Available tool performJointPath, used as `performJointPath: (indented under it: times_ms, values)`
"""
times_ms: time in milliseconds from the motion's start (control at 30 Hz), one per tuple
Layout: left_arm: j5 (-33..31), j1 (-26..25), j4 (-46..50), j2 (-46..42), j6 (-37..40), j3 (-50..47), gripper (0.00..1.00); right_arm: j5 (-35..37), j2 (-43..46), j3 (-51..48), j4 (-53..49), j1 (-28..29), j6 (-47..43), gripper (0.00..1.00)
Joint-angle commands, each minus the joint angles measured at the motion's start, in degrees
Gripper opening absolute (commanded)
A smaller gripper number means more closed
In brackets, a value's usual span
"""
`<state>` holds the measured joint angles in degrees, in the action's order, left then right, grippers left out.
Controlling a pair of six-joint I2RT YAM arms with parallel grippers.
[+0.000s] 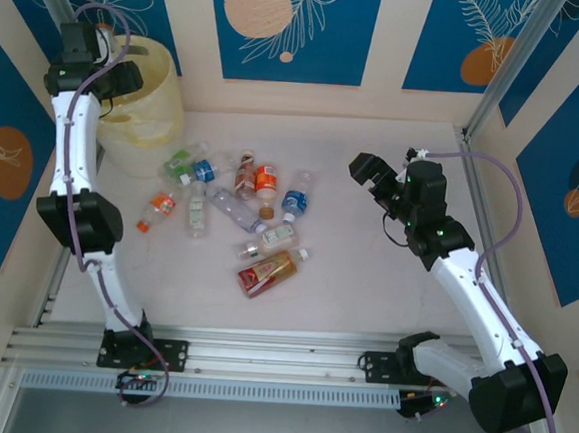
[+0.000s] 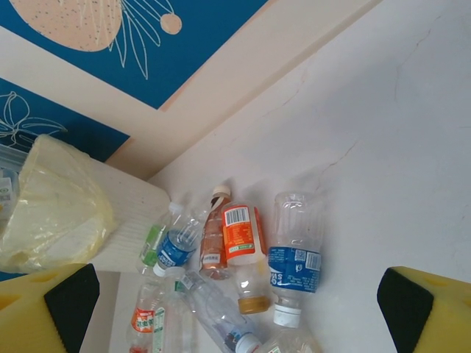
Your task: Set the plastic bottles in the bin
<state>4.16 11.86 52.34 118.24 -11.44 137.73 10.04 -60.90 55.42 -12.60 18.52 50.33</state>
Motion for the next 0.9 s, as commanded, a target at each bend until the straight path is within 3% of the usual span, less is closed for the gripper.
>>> performJointPath:
  times_ms: [0,233,533,867]
  values:
    - [1.83,1.16,5.45,5.11,1.29,10.57,0.41,-0.99,-0.91,0.17,1.31,0.69,-0.44,1.0]
    - [2.74,1.45,21.2,24.25,2.03,43.14,0.43,-1.69,-3.4,1.19,1.41,1.25,-0.45,1.0]
    - [6.39,1.49,21.32,27.52,1.8,42.46,0.44,-2.13,-6.47,2.72,1.09,1.95,-0.69,1.0]
    - [9.0,0.53,23.16,28.89,3.31,41.21,0.58,-2.48,-9.14,4.59,0.04,2.55,-1.15,1.0]
